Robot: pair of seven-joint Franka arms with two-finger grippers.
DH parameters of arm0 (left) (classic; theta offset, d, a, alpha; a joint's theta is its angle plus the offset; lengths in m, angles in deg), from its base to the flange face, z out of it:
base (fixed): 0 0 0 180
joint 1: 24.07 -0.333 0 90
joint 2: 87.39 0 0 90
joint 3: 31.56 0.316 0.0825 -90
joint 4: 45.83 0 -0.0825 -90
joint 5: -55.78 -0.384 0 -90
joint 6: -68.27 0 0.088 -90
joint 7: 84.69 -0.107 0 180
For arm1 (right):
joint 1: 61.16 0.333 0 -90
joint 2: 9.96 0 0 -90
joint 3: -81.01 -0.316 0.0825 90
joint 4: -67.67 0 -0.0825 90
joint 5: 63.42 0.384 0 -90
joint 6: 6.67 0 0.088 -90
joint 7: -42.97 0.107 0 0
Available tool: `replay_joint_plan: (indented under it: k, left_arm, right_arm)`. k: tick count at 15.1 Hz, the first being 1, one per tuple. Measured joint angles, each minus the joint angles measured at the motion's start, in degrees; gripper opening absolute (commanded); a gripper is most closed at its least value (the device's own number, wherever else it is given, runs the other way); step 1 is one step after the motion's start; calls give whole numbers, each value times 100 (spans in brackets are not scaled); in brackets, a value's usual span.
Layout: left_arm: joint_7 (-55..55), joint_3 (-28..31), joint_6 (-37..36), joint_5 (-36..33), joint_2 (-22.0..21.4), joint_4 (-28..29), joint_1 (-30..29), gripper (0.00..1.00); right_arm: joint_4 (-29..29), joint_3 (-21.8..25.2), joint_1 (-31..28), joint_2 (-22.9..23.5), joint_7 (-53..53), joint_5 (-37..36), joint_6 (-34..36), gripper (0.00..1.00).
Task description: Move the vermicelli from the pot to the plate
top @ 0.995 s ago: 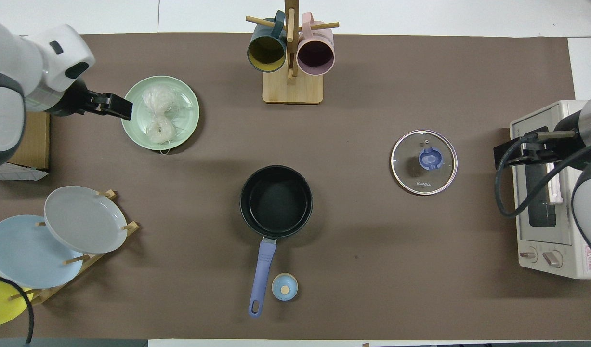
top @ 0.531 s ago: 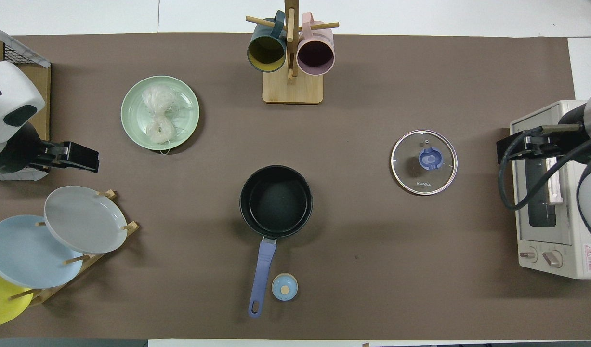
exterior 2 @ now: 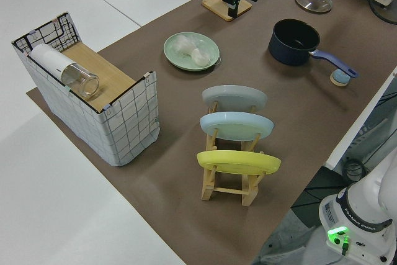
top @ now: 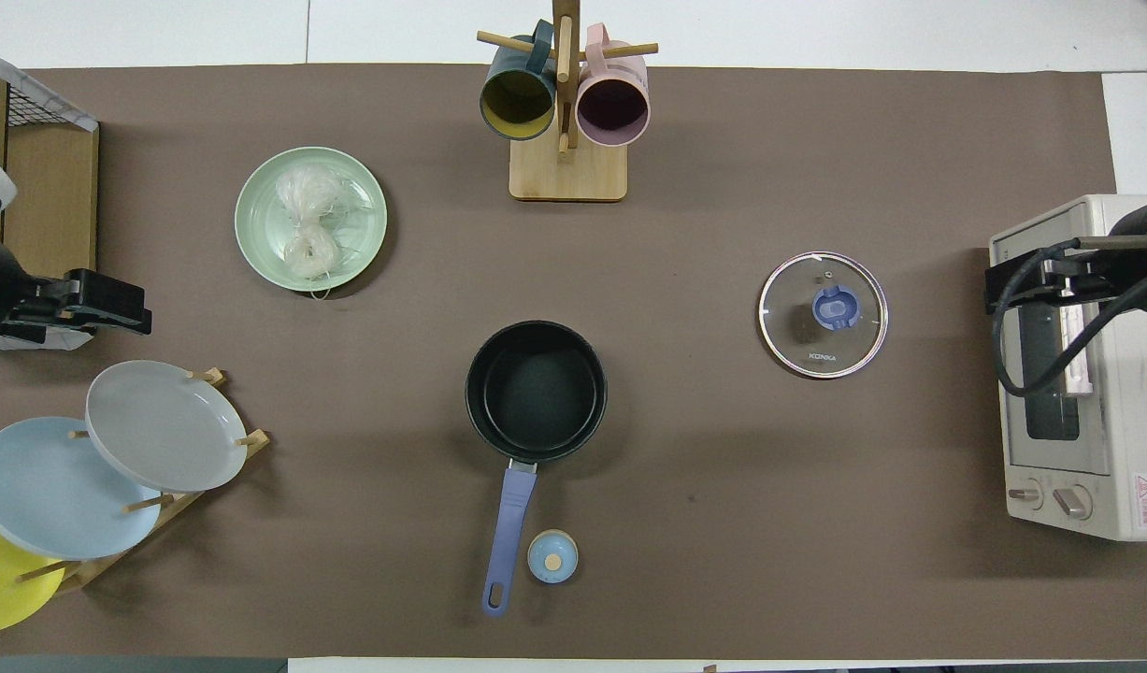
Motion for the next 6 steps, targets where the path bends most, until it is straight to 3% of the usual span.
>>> replay_joint_plan:
  k: [6]
  left_arm:
    - [-107,2,0,94,0,-6,-16,100]
  right_arm:
    - [-2,1,0,1,0,0,0,100]
